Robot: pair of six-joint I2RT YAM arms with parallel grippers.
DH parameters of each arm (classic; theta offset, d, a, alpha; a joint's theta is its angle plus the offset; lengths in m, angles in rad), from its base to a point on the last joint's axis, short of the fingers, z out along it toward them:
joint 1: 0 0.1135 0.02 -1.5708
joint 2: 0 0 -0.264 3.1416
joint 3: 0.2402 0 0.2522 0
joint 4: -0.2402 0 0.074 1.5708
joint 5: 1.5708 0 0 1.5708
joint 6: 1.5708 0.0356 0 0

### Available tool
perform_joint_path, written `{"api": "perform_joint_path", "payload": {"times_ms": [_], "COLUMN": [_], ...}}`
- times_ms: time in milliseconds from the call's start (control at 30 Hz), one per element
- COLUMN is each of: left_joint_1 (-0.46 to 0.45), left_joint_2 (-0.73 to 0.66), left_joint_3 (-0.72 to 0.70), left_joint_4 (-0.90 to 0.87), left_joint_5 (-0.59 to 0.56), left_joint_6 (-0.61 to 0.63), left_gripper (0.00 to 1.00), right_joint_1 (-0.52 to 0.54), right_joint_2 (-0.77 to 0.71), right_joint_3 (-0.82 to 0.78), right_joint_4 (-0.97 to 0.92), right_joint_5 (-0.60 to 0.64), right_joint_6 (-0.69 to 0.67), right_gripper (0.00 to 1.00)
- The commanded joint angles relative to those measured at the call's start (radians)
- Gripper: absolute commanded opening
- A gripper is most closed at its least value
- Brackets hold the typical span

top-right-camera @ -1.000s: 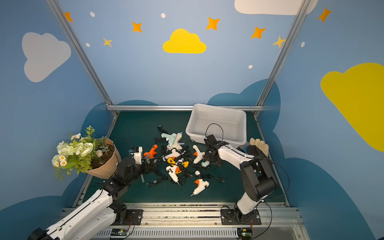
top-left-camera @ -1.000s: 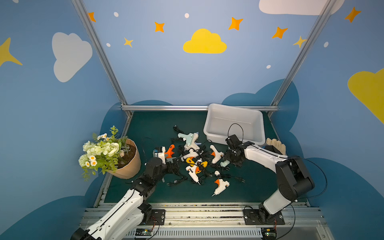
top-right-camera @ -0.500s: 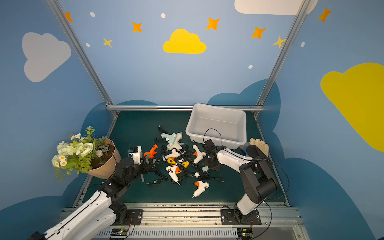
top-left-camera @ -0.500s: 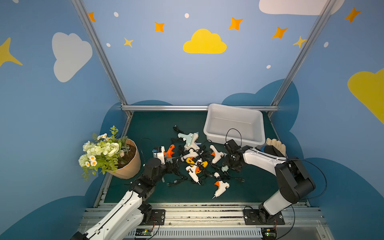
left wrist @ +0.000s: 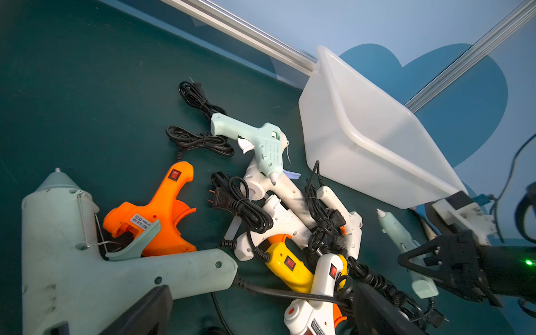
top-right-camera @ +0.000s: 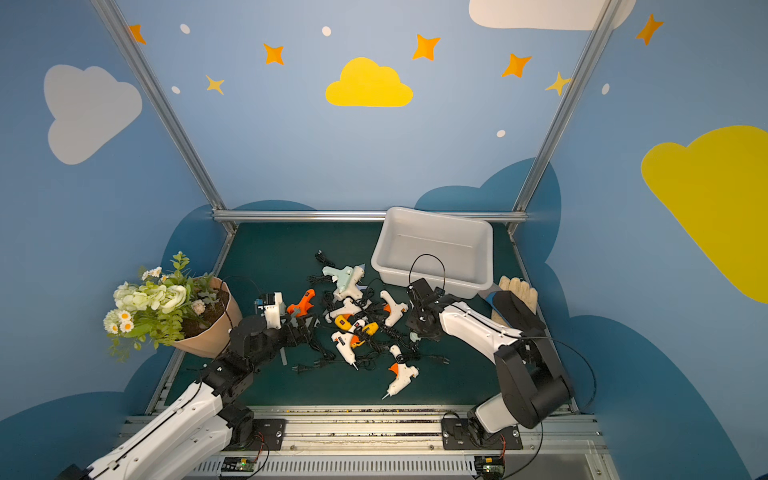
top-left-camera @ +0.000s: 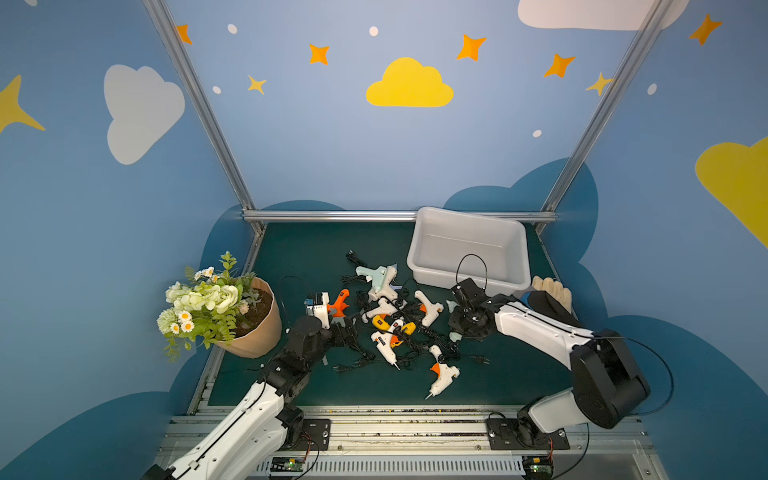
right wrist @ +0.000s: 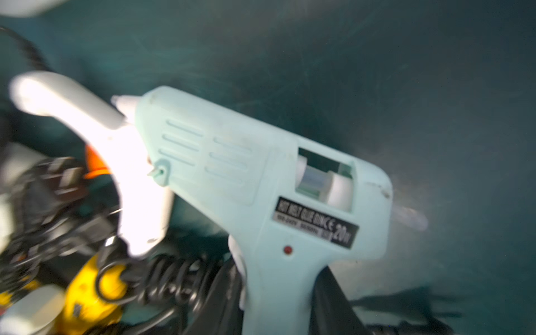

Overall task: Put the hot melt glue gun into the storage box
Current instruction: Pick up the hot melt adhesive gun from the center of the board.

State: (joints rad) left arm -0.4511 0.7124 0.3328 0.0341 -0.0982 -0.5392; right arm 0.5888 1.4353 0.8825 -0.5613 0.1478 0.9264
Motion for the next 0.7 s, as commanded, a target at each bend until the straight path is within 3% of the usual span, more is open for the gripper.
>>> {"api": "perform_joint_path", "payload": {"times_ms": [0, 333, 667], "left_joint_1": [-0.001, -0.001, -0.001], "left_joint_2": [-0.009, -0.024, -0.009], "left_joint_3": [0.036, 0.048, 0.053], "left_joint_4": [-0.004, -0.022, -0.009], "left_joint_5": [-0.042, -0.042, -0.028], "left_joint_6": [-0.015, -0.045, -0.06], "left_gripper": [1.0, 1.0, 1.0], "right_joint_1": [0.022, 0.113, 0.135], "right_joint_2": [-0.103, -0.336, -0.411], "right_joint_3": [0.013, 0.096, 0.221], "right_joint_4": [-0.061, -0.091, 0.019], "right_joint_5": [0.085, 0.194, 0.224], "right_joint_6": [-0.057, -0.25, -0.448], "right_gripper": [0.03, 0.0, 0.0]}}
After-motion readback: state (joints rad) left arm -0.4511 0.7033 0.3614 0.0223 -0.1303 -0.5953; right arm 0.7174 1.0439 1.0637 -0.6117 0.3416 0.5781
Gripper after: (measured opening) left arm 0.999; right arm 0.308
